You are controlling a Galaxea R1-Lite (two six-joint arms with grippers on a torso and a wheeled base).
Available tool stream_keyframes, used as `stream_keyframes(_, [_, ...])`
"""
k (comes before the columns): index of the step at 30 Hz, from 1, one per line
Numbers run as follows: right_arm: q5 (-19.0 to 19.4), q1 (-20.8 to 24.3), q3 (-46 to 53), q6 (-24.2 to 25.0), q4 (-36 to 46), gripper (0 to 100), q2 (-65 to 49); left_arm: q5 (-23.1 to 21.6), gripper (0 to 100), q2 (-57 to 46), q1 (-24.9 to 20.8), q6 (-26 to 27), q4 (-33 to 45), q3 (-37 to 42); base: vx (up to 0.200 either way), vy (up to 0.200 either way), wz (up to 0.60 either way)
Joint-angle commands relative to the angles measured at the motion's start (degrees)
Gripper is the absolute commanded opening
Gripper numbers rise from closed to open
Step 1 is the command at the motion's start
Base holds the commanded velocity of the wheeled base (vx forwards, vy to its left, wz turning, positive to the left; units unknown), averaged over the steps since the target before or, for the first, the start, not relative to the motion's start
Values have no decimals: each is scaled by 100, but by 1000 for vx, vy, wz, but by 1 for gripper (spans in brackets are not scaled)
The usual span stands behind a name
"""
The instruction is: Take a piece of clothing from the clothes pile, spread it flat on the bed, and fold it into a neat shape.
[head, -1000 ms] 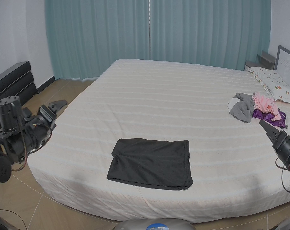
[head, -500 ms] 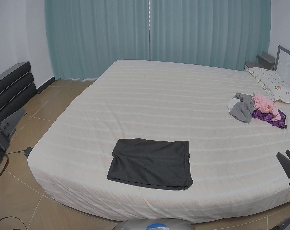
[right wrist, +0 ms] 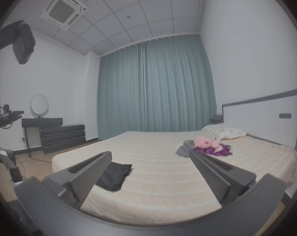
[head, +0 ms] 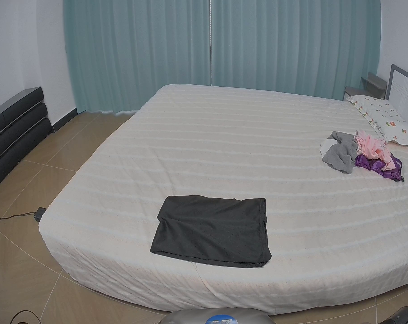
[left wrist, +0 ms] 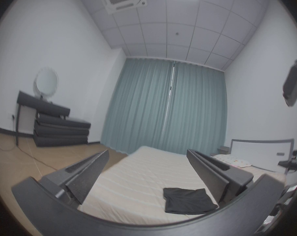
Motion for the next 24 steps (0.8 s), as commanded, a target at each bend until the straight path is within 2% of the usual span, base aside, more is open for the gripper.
stream_keyframes(1, [-462,33,1226,-651,-1693,100,-898,417,100,-1063,223,1020,-1223,1565,0,0,0])
stream_keyframes(3, [-436,33,1218,-642,-1456,100,-898,505,100,-1063,223,1337,-1382,1749,0,0,0])
stream_keyframes(8, [-462,33,1226,-677,-604,100,-898,443,100,-1063,223,1354,-1135,1749,0,0,0])
stream_keyframes(10, [-532,33,1218,-607,-111,100,-898,206,100,-1063,223,1319,-476,1749,0,0,0])
stream_keyframes(13, [-603,16,1226,-563,-103,100,-890,153,100,-1063,223,1214,324,1749,0,0,0])
stream_keyframes(14, [-638,16,1226,-475,-67,100,-890,13,100,-1063,214,950,526,1749,0,0,0])
stream_keyframes(18, [-858,16,1226,-167,-59,100,-890,-374,100,-1063,214,748,464,1749,0,0,0])
stream_keyframes(20, [-734,16,1226,-27,73,100,-890,-392,100,-1063,214,730,464,1749,0,0,0])
stream_keyframes(24, [-567,7,1218,-264,267,100,-881,-286,100,-1063,214,783,473,1749,0,0,0])
